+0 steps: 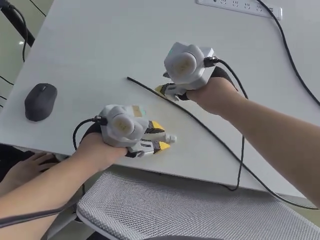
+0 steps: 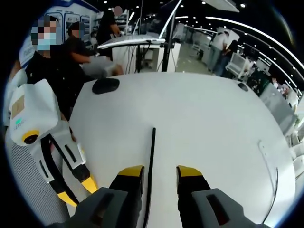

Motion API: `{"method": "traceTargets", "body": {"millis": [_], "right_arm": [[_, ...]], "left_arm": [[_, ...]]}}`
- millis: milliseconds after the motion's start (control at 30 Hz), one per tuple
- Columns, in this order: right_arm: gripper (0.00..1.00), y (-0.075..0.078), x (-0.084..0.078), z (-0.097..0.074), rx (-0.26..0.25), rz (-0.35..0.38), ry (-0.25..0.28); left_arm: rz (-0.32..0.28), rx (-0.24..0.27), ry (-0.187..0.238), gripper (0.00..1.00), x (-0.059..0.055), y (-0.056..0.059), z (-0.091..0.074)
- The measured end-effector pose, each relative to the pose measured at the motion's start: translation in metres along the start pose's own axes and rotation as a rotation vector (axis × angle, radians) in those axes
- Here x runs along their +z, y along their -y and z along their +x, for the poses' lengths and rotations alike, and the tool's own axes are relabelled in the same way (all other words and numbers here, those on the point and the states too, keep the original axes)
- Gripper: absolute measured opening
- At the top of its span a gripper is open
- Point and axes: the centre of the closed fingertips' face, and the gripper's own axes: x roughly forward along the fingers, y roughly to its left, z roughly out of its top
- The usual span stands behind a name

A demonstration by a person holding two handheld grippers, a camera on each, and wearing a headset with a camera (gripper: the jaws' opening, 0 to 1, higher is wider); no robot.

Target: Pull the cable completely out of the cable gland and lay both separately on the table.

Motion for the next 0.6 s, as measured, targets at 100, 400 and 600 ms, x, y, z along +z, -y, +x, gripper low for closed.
{"method": "traceTargets", "body": {"millis": [100,400,600], "right_arm": [[0.26,0.002,0.001,-0.013,-0.007,0.022,0.02],[0.32,0.006,-0.004,-0.046,-0.03,0.063,0.067],[0.35,0.005,-0.01,-0.074,-0.05,0.074,0.091]], "left_arm": [[-0.007,0.012,0.004,0.31,0.003,0.0,-0.003],[-0.056,0.063,0.04,0.38,0.013,-0.005,-0.018],[-0.103,0.094,0.063,0.42,0.018,-0.007,-0.031]]}}
